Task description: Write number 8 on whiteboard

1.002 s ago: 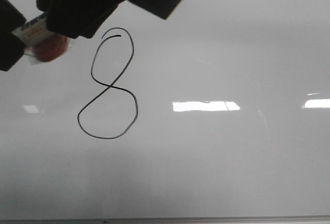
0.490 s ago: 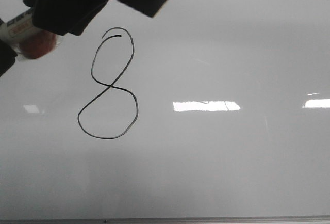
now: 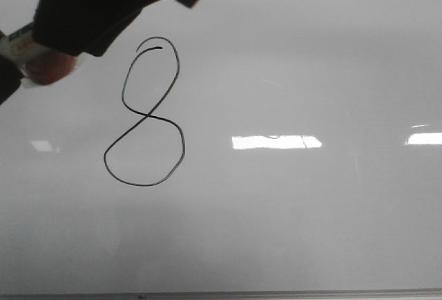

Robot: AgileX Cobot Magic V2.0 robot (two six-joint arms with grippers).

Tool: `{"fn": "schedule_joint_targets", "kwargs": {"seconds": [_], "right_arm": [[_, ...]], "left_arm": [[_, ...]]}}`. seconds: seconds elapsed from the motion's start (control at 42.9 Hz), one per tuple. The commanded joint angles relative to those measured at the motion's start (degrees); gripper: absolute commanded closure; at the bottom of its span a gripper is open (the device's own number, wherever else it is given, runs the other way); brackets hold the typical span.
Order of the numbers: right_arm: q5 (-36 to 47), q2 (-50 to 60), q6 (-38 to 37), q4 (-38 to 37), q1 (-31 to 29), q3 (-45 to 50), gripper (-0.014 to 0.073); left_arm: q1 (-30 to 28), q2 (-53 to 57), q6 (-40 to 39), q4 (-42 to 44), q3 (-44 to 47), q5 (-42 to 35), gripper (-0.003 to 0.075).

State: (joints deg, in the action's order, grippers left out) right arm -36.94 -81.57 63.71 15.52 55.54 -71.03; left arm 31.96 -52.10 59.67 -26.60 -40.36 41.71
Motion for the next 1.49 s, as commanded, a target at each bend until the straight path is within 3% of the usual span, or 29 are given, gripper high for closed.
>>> {"fn": "schedule_joint_targets", "kwargs": {"seconds": [0.0,0.163,0.303,0.42,0.583,0.699,0.886,0.979,1.235,1.469], "right_arm": [[2.54,4.27,-2.31,1.08,-0.16,-1.83,0.0114],[-1.00,9.75,-9.03,1.07,-4.94,-1.06,0.0125],[1.24,16.33,-17.60,1.33,-15.66,4.89,0.0161],[7.76,23.40,-25.34,2.99,-25.18,14.96,0.0162],[15.82,36.36,-36.26,7.76,-38.10,31.16,0.0176],[17.69,45.50,-38.90,10.21,-44.82,41.50,0.0342],[17.78,51.34,-38.90,10.66,-46.24,47.02,0.0573],[17.93,51.95,-38.90,10.66,-46.24,47.40,0.0640],[17.93,51.95,-38.90,10.66,-46.24,47.40,0.0663],[17.93,51.95,-38.90,10.66,-46.24,47.40,0.0663]], "left_arm": [[0.39,0.35,-2.66,-1.74,-1.98,-2.40,0.0717],[0.25,0.35,-10.41,-0.99,-1.98,-3.27,0.0717],[-2.74,0.35,-22.50,-0.27,-1.98,-6.46,0.0717],[-9.49,0.35,-35.57,2.81,-1.98,-10.23,0.0717],[-22.72,0.35,-38.06,3.41,0.48,-14.01,0.0717],[-29.99,0.35,-38.06,2.63,4.67,-20.13,0.0718],[-31.27,-0.13,-38.06,-0.40,10.81,-30.76,0.0741],[-31.27,-2.83,-38.06,-1.52,11.68,-33.14,0.0741],[-31.27,-15.35,-38.06,-1.66,11.32,-47.22,0.0741],[-31.15,-22.50,-38.06,-1.55,7.46,-49.47,0.0741]]}}
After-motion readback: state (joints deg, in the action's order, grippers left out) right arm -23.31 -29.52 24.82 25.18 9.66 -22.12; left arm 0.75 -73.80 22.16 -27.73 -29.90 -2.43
